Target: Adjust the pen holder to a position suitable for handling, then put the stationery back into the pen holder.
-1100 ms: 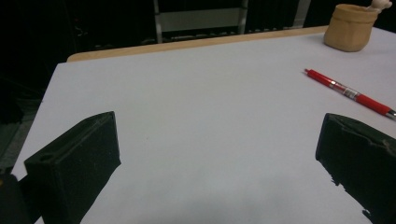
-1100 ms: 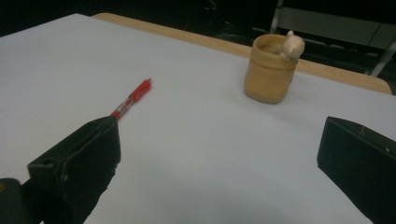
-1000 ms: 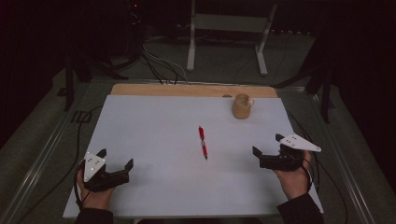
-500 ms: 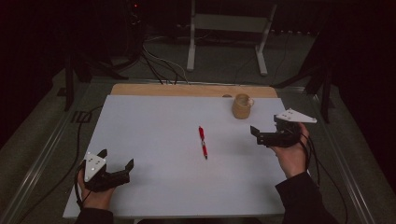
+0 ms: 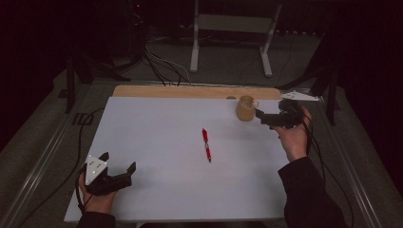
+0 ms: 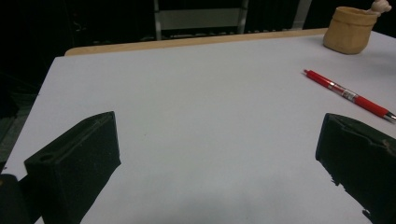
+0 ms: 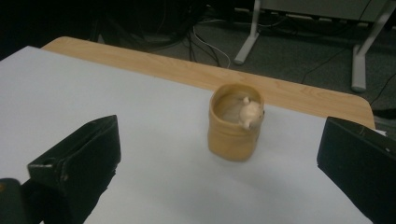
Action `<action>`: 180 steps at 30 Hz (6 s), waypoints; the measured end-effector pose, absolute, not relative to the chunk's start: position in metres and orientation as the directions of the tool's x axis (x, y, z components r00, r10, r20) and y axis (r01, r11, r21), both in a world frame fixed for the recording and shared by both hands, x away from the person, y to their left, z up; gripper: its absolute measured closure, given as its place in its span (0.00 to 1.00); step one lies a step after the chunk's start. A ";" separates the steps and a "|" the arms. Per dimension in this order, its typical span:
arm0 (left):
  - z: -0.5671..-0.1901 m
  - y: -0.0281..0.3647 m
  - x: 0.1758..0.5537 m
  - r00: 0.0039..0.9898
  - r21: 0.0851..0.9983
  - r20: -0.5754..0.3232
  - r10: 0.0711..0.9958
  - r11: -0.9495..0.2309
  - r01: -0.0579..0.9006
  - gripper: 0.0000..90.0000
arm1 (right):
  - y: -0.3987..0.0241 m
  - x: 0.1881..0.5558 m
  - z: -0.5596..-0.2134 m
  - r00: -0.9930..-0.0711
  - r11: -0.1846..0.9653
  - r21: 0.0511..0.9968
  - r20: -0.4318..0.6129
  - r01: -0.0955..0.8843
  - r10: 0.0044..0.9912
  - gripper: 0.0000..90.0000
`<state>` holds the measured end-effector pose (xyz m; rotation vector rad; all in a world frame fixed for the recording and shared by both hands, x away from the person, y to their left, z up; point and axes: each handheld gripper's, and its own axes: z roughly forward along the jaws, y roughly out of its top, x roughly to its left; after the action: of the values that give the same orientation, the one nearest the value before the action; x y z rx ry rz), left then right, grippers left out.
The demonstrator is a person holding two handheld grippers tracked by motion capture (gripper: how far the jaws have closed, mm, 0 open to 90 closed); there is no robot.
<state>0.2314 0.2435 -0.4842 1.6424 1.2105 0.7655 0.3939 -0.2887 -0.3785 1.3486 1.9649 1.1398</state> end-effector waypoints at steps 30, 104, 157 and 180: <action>-0.486 0.248 0.232 0.323 0.924 -0.091 0.942 -0.040 0.380 0.00 | -0.280 0.494 -0.416 -0.269 0.093 0.773 0.102 0.627 0.958 0.00; -0.488 0.243 0.234 0.334 0.918 -0.080 0.939 -0.060 0.391 0.00 | -0.226 0.415 -0.428 -0.604 0.345 0.779 0.053 0.523 0.795 0.73; -0.491 0.240 0.235 0.339 0.911 -0.070 0.938 -0.078 0.404 0.00 | -0.206 0.393 -0.417 -0.569 0.282 0.821 0.061 0.496 0.820 0.00; -0.490 0.239 0.235 0.344 0.911 -0.067 0.937 -0.083 0.404 0.00 | -0.157 0.361 -0.416 -0.639 0.345 0.807 0.051 0.479 0.767 0.00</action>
<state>0.2353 0.2389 -0.4904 1.6654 1.2172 0.7086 0.3613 -0.1575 -0.4157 1.1033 2.2773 1.1921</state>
